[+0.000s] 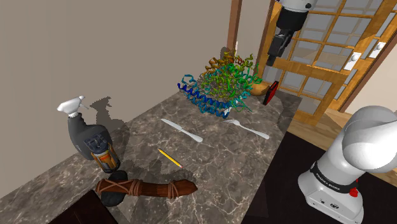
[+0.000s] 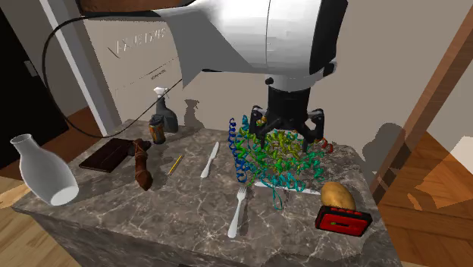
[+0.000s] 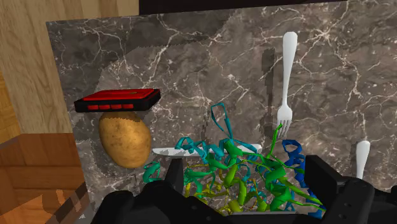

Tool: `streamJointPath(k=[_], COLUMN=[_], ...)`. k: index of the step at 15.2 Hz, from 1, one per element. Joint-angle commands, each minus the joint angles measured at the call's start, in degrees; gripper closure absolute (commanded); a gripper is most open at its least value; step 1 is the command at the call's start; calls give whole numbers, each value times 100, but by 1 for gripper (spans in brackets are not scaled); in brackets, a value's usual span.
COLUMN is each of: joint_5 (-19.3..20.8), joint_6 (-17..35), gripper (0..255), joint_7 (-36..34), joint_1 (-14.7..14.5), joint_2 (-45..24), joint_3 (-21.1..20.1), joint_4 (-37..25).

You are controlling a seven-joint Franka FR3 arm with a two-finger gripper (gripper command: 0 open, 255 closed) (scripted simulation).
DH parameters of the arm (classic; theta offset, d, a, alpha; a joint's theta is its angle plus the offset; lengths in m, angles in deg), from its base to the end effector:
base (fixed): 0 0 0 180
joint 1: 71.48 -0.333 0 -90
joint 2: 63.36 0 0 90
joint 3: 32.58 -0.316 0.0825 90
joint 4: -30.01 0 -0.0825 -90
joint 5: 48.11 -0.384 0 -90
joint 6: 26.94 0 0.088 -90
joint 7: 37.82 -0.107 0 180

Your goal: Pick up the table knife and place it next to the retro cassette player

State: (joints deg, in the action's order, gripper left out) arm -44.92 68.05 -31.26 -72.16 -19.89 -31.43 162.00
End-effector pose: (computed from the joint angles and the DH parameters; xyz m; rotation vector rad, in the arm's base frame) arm 0.3237 -0.0103 0.6151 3.0836 0.1740 0.1703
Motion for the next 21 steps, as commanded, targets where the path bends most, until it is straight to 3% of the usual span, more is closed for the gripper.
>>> streamJointPath(k=[1, 15, 18, 20, 21], joint_5=[0, -421, -360, -275, 1449], joint_6=[0, 1563, 1837, 1999, 1808], gripper=[0, 0, 0, 0, 0], joint_7=[0, -1147, -1440, -1651, -1600], joint_1=[0, -452, -720, -1053, -928], joint_2=[0, -2084, -2645, -3037, -2292], joint_3=[0, -978, -992, -843, -968], joint_4=[0, -218, -435, -614, -719])
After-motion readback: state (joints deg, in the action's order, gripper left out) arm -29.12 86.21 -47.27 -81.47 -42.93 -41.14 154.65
